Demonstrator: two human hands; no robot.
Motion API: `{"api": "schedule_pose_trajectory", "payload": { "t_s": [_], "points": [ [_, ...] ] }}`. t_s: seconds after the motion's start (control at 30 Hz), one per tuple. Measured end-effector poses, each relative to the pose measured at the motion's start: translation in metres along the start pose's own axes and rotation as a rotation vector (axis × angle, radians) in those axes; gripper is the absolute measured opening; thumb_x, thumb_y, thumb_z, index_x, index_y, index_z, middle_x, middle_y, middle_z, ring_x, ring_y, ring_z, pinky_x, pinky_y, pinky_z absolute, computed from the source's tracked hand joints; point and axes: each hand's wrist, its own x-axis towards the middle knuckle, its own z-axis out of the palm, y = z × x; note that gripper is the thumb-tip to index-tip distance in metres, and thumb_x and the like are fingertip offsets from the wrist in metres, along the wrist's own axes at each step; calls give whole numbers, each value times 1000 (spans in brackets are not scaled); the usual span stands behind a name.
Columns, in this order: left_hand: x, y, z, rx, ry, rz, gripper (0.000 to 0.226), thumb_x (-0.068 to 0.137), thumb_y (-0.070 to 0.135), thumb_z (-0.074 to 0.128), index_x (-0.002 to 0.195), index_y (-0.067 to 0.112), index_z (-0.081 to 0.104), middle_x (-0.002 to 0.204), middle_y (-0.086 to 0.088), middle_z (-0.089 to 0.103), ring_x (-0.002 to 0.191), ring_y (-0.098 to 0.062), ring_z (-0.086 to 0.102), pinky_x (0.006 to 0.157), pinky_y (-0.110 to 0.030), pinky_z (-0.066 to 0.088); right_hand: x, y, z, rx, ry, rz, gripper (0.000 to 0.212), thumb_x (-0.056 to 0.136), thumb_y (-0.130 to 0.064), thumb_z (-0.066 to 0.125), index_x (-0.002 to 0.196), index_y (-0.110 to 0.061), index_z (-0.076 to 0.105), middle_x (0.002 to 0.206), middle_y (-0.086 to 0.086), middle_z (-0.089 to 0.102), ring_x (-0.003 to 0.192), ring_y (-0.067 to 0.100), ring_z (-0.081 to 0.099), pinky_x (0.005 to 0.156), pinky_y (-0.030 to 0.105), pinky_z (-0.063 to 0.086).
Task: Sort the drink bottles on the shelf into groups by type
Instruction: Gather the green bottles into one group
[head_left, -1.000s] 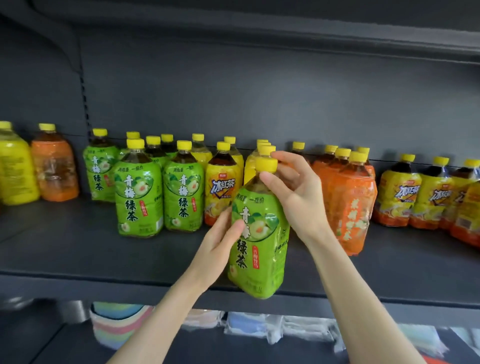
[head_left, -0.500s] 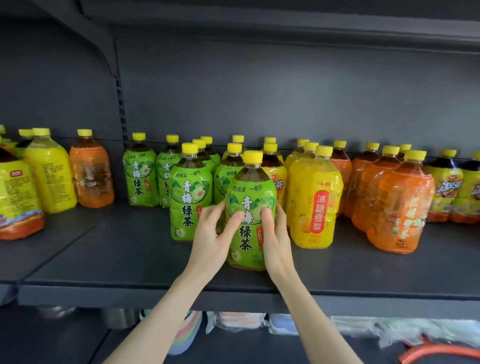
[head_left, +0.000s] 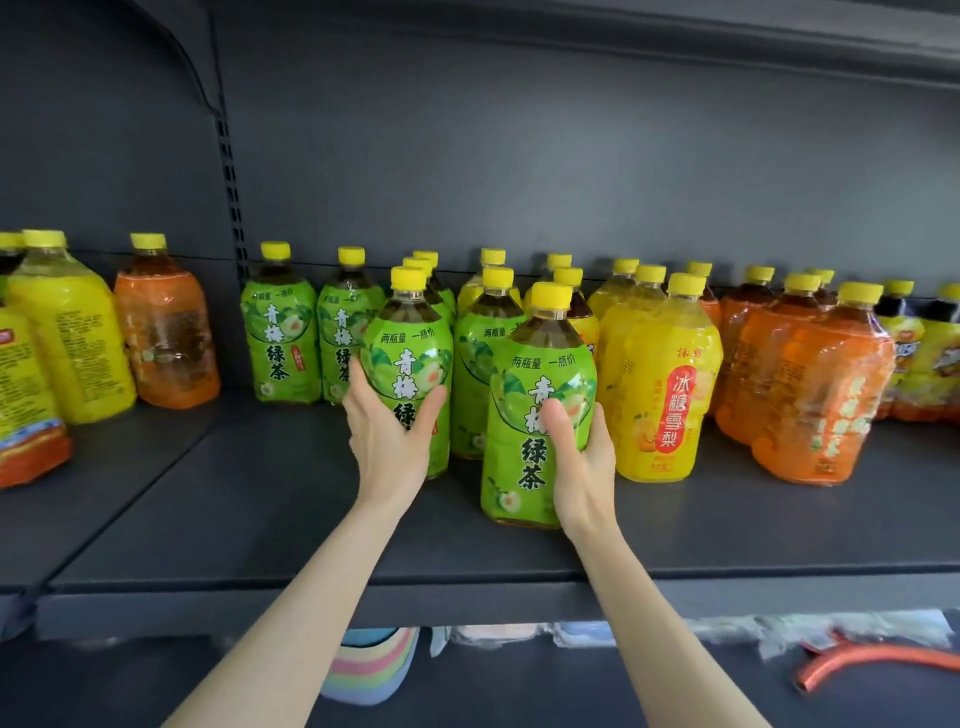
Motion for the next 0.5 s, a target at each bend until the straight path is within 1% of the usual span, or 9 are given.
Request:
{"api": "schedule_pose_trajectory", "payload": {
  "t_s": [0.07, 0.13, 0.17, 0.2, 0.23, 0.27, 0.33, 0.43, 0.5],
  "points": [
    [-8, 3, -1, 77, 104, 25, 90, 84, 49, 62, 149, 14, 11, 150, -12, 20, 136, -28, 26, 109, -47, 24, 0, -4, -2, -4, 13, 3, 20, 77, -44, 62, 94, -38, 55, 87, -29, 67, 82, -17, 61, 65, 0, 43],
    [-23, 14, -3, 111, 256, 188, 74, 85, 42, 63, 140, 6, 31, 138, -15, 34, 125, -23, 35, 100, -33, 26, 0, -7, -8, -25, 28, -1, 16, 83, -39, 66, 91, -39, 52, 91, -29, 61, 78, -23, 58, 63, -2, 40],
    [-29, 21, -1, 93, 279, 288, 64, 85, 35, 64, 134, 4, 38, 131, -14, 39, 118, -17, 38, 97, -26, 27, 1, -8, -11, -33, 37, -7, 17, 87, -35, 66, 90, -39, 50, 92, -28, 56, 76, -27, 55, 63, -4, 38],
    [-31, 29, 3, 57, 253, 367, 55, 85, 27, 64, 129, 2, 42, 125, -11, 41, 113, -12, 39, 95, -20, 29, 2, -9, -15, -40, 44, -19, 17, 90, -32, 64, 90, -38, 48, 91, -30, 51, 73, -31, 51, 63, -6, 36],
    [-29, 38, 9, 20, 194, 414, 49, 86, 21, 64, 127, 1, 44, 122, -8, 42, 111, -11, 41, 95, -18, 34, 2, -10, -20, -50, 47, -27, 19, 92, -30, 63, 91, -36, 46, 90, -31, 47, 70, -34, 47, 62, -8, 34],
    [-23, 48, 16, 5, 131, 431, 47, 88, 19, 63, 127, 1, 45, 122, -6, 42, 113, -14, 44, 98, -21, 37, 2, -13, -23, -55, 51, -30, 21, 93, -27, 62, 96, -35, 43, 89, -32, 43, 68, -36, 44, 62, -9, 32],
    [-4, 68, 34, 31, 33, 417, 51, 91, 20, 60, 134, 3, 40, 132, -8, 43, 124, -20, 43, 104, -24, 33, 5, -13, -31, -73, 60, -30, 21, 94, -24, 59, 99, -33, 41, 89, -33, 42, 67, -37, 43, 61, -10, 31],
    [28, 92, 58, 67, -87, 348, 64, 94, 23, 55, 145, 3, 23, 151, -12, 27, 140, -23, 26, 113, -29, 21, 8, -7, -38, -78, 64, -33, 14, 85, -39, 65, 93, -37, 53, 89, -30, 59, 79, -25, 55, 66, -2, 40],
    [46, 101, 68, 128, -151, 287, 71, 94, 25, 54, 148, 3, 14, 156, -13, 20, 144, -26, 17, 115, -34, 16, 10, -3, -41, -77, 71, -34, 20, 78, -45, 61, 96, -39, 57, 88, -27, 67, 84, -16, 60, 67, 2, 43]
  ]
}}
